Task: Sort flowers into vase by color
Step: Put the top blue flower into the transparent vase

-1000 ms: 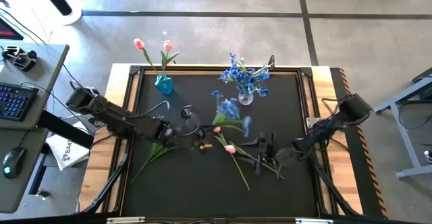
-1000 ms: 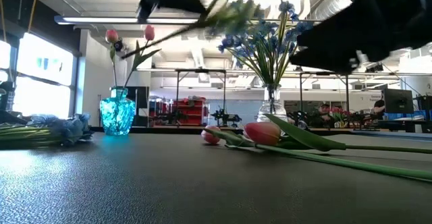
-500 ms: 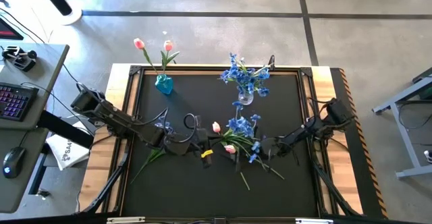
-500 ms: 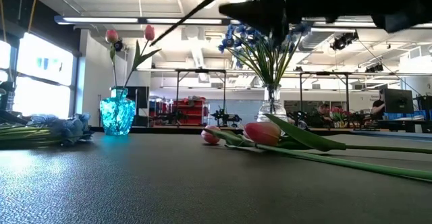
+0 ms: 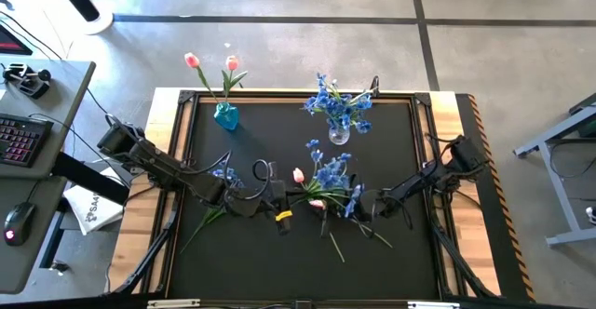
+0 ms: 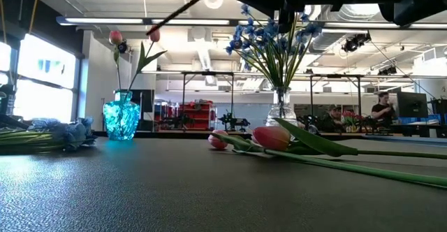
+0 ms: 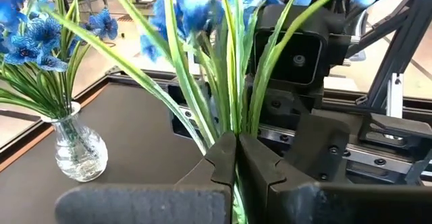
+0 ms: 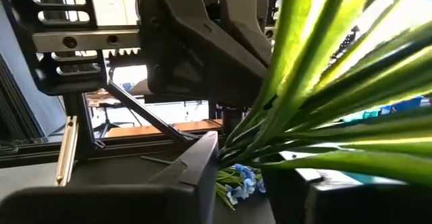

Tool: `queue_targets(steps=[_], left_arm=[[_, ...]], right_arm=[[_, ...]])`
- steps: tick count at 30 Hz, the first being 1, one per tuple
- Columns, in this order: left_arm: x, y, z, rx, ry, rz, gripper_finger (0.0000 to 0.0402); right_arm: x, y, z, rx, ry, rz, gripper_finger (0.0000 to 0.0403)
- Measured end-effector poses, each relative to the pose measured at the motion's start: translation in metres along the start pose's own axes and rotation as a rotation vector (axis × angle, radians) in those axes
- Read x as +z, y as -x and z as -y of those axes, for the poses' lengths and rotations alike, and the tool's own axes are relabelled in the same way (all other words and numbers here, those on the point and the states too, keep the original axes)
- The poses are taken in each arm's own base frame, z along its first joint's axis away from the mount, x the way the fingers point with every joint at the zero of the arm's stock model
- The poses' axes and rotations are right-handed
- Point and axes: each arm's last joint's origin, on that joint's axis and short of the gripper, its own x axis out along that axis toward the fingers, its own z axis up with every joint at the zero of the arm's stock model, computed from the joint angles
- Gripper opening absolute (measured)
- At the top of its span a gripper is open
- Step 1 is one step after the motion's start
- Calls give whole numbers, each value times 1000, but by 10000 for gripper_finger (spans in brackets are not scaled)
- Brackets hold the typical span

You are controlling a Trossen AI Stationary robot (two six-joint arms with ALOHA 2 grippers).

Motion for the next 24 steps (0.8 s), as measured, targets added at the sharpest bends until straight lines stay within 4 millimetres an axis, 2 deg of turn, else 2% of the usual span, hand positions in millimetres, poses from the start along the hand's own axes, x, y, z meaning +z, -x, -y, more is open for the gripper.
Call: queue_targets(steps=[10, 16, 24], left_arm=[[-1, 0, 2, -91, 12, -24, 5], [-6, 5, -1, -123, -1, -115, 43], [-6, 25, -13, -122, 21, -267, 86]], right_arm=[[-2, 0, 0, -1, 17, -15, 11], [-8, 3, -2, -99, 36, -82, 7], [-9, 18, -10, -233, 133, -186, 2]])
